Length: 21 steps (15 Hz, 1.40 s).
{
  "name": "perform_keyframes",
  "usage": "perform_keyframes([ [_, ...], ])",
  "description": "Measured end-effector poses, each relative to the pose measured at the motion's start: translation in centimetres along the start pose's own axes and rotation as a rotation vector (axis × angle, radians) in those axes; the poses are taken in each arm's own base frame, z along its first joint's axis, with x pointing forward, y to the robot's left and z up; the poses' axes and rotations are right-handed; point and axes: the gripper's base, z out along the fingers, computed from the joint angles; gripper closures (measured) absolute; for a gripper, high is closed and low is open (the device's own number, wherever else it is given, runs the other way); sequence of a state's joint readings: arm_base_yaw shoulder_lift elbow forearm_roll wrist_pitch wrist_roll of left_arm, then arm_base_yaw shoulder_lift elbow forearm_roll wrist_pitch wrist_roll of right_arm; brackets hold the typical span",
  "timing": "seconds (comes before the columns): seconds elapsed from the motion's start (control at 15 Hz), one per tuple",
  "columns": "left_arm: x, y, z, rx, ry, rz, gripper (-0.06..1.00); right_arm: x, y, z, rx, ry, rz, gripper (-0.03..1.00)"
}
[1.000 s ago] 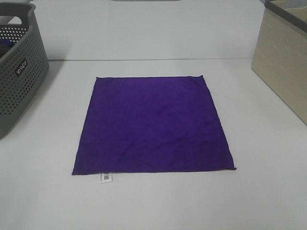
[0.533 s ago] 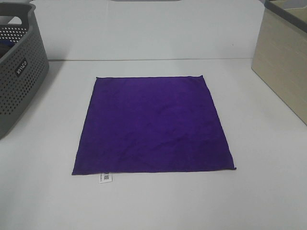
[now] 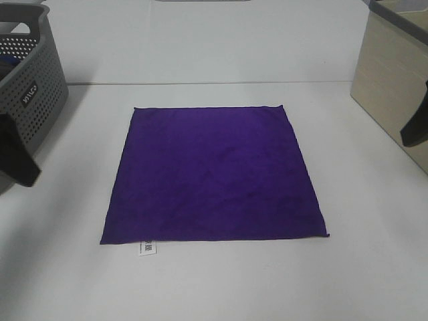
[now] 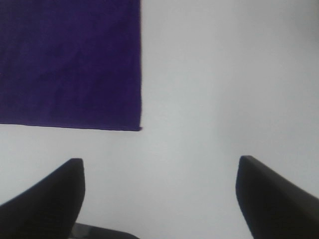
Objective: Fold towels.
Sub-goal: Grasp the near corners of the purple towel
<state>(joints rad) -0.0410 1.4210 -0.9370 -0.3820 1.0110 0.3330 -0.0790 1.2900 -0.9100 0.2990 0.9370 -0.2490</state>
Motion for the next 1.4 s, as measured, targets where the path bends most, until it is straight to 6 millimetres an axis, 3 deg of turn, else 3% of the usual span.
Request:
perform_keyframes([
  [0.13,-1.6,0.3,3.2,0.111,0.000,0.006,-0.01,-0.7,-1.4,2.4,-0.143,0.049,0.041,0.18],
  [0.27,-2.4,1.2,6.0,0.116,0.013,0.017,-0.01,-1.0,-2.3,5.1,-0.240,0.114,0.042,0.18],
  [0.6,-2.6,2.4,11.1,0.190,0.109,0.022,-0.01,-0.5,-3.8,11.1,-0.315,0.280,0.064,0.18],
  [1.0,-3.0,3.3,14.1,0.200,0.075,-0.009,-0.01,0.3,-4.5,16.2,-0.414,0.344,0.090,0.18],
  [1.4,-3.5,3.7,16.0,0.237,0.057,-0.114,0.00,-0.9,-5.5,19.9,-0.454,0.373,0.127,0.18],
])
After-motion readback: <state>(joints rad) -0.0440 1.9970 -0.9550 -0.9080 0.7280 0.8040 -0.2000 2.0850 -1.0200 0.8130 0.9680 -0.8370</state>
